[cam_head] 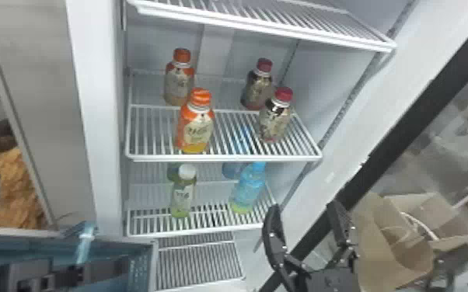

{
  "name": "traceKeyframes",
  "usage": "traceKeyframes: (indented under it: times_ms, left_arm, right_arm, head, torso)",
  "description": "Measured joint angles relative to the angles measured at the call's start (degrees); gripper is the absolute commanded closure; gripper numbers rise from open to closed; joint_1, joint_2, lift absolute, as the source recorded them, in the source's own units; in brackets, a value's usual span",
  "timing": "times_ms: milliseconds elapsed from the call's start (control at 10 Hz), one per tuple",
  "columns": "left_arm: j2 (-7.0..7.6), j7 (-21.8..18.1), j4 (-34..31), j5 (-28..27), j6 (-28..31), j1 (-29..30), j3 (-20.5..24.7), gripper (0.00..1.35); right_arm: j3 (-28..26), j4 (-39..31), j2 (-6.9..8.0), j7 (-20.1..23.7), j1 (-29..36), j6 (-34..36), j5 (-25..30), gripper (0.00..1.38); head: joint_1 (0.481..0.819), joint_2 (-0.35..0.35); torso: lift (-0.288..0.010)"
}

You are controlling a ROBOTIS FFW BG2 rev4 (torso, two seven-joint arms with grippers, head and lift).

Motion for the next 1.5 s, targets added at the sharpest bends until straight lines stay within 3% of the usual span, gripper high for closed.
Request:
traceKeyframes:
  times_ms: [300, 600, 1000, 1300, 1500]
  left_arm:
    - [1.27, 0.3, -3.8, -14.9, 0.0, -1.2, -0.5, 1.21]
    - [1.75, 0.8, -4.6, -17.3, 0.0, -2.2, 0.7, 1.21]
    - [1.7, 0.8, -4.6, -12.3, 0.0, -1.1, 3.8, 1.21]
    - [0.88, 0.4, -2.7, 2.1, 0.0, 0.5, 5.2, 1.21]
    - [0.77, -0.2, -3.1, 7.7, 0.0, 1.1, 4.6, 1.21]
  right_arm:
    - [-0.3, -0.2, 0.05, 0.0, 0.2, 0.2, -0.1, 0.1]
    - [-0.3, -0.3, 0.07, 0.0, 0.1, 0.4, 0.4, 0.1]
    - [-0.9, -0.7, 0.05, 0.0, 0.3, 1.1, 0.9, 0.1]
    - [-1.0, -0.7, 0.06, 0.0, 0.2, 1.5, 1.3, 0.1]
    - [-1.2, -1.0, 0.05, 0.0, 0.3, 1.7, 1.9, 0.09]
  head:
    - [0.695, -0.244]
    - [0.695, -0.184]
    - [0.695, -0.186]
    - [0.695, -0.258]
    - [0.695, -0.313]
  torso:
    - [-0.04]
    - [-0.04]
    - [-0.04]
    - [-0.04]
    - [-0.04]
